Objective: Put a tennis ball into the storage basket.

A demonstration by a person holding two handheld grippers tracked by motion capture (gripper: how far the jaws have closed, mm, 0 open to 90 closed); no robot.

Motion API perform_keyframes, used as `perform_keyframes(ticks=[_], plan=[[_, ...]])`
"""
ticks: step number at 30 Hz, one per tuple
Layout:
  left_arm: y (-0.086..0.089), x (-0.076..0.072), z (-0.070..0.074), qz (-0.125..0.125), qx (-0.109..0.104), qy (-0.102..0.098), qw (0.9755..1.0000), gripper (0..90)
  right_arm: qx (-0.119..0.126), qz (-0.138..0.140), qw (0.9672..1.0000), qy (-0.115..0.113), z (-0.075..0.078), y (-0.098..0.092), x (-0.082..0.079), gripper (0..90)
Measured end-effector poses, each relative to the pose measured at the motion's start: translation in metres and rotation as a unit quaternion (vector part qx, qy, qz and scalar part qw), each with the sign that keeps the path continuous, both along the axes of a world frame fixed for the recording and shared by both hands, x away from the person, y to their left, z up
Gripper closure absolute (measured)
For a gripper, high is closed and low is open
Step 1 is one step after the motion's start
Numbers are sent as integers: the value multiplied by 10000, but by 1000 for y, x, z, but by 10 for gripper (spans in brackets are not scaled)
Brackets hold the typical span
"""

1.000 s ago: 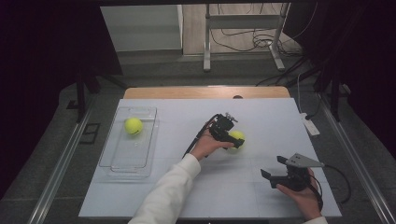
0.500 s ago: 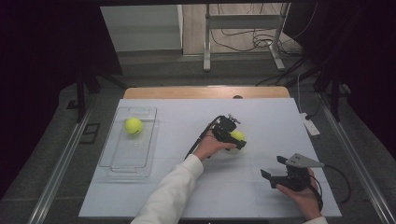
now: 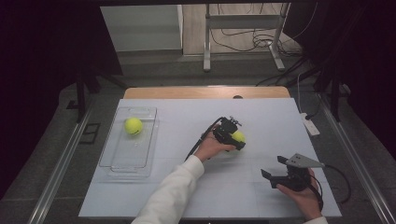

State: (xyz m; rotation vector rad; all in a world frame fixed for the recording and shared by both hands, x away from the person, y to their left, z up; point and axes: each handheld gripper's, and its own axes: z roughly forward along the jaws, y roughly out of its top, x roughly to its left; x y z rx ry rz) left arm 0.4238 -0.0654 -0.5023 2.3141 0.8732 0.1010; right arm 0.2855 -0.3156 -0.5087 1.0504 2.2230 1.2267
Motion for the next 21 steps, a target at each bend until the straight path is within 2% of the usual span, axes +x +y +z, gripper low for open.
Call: perform_keyframes(ticks=[21], plan=[[10,-8,15,-9,-241,-198,9995,268,29,-13,10000,7,0,0,0,130]])
